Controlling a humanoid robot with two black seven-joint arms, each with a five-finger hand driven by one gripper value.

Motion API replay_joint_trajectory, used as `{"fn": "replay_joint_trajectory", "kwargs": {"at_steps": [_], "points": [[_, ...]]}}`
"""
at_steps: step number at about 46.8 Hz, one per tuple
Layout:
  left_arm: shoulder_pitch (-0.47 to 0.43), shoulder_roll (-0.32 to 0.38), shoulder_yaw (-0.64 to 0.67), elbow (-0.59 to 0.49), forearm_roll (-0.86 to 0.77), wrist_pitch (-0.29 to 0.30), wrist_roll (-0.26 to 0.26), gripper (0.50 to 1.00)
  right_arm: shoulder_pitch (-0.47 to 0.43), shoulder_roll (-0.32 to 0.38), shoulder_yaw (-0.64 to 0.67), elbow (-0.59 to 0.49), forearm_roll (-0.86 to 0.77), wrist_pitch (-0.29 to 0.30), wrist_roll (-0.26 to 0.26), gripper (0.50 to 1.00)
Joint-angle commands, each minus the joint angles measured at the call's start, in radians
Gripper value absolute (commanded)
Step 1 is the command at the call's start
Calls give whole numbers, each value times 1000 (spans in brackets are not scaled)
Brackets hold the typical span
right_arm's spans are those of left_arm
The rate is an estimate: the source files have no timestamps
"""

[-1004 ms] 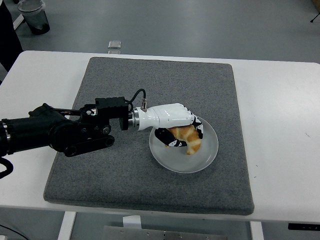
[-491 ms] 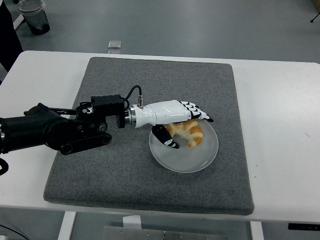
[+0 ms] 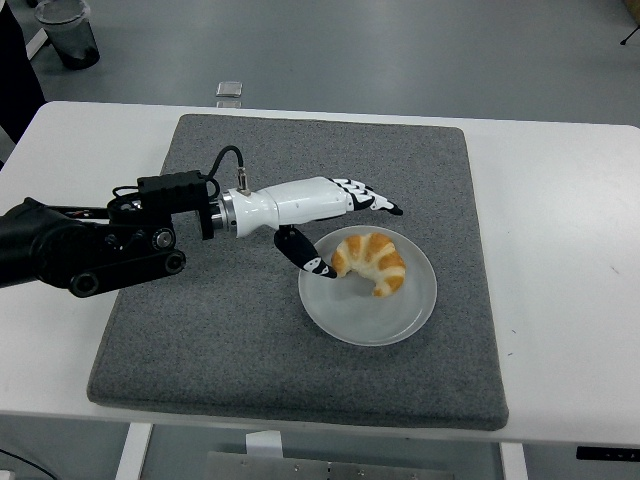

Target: Place the bread on the plate

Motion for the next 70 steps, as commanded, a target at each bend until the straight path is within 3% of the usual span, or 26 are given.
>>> {"fn": "replay_joint_trajectory", "kwargs": {"at_steps": [1,7,21,35,56,70], "points": [[0,20,-25,-14,-7,-11,0,992,0,0,0,1,0,3,0,930],[0,31,-86,-14,-102,-37,0,992,0,0,0,1,0,4,0,930],[-17,34,-188,8,-527,-95,3,992,0,0,0,5,0,6,0,930],[-27,25,-264,160,-845,-110,3,992,0,0,0,6,0,7,0,930],[-69,10,-295,403,-1190,-279,20,992,0,0,1,6,0,7,0,930],[-83,-1,-295,554,-1397,-399,107,992,0,0,1,6,0,7,0,930]]}}
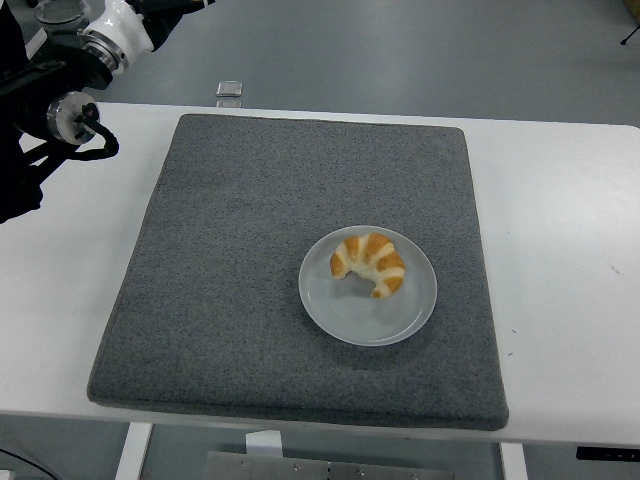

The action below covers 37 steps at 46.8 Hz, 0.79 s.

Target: Place the bread on the plate

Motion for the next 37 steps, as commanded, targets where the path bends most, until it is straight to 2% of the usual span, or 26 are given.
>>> {"fn": "replay_joint_trajectory", "kwargs": {"at_steps": [1,17,37], "points": [[0,-9,0,49,-40,-31,23,992,0,0,0,0,0,0,0,932],[0,-11,-1,174,-155,-121,66,992,0,0,0,0,0,0,0,930],[14,-9,0,174,-166,-146,66,992,0,0,-2,0,0,0,0,930]]}}
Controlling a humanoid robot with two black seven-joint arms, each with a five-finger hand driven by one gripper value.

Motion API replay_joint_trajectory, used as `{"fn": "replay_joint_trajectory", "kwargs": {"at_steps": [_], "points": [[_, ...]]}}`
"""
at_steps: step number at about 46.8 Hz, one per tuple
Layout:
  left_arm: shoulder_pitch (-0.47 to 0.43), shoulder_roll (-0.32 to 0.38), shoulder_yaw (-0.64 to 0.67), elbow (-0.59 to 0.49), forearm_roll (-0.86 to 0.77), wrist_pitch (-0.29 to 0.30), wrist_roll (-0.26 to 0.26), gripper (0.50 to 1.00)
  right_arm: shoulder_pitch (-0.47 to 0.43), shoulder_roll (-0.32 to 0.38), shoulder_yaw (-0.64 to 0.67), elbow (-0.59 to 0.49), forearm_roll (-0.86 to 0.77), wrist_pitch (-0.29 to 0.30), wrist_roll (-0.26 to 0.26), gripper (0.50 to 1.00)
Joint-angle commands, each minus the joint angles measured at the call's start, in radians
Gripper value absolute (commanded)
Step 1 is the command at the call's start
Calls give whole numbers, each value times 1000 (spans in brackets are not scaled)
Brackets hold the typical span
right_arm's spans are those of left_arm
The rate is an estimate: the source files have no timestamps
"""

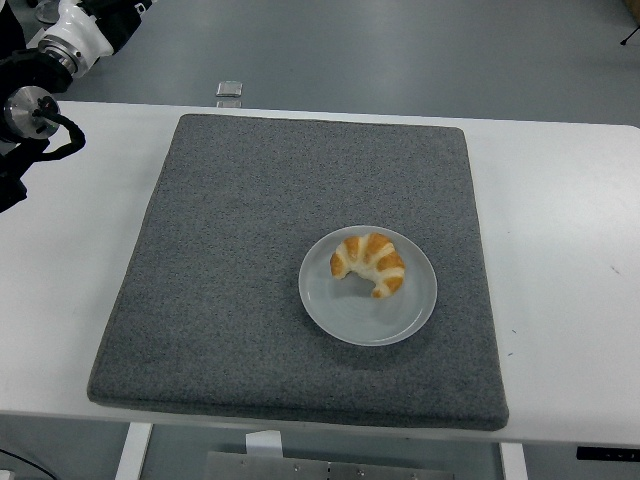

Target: Place the bread on the plate

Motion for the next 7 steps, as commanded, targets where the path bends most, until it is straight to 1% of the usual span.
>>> {"fn": "replay_joint_trajectory", "kwargs": {"at_steps": [1,7], "points": [[0,0,1,-2,2,0,0,992,0,0,0,0,0,0,1,930],[0,0,1,-2,2,0,0,992,0,0,-2,2,-3,0,1,932]]}}
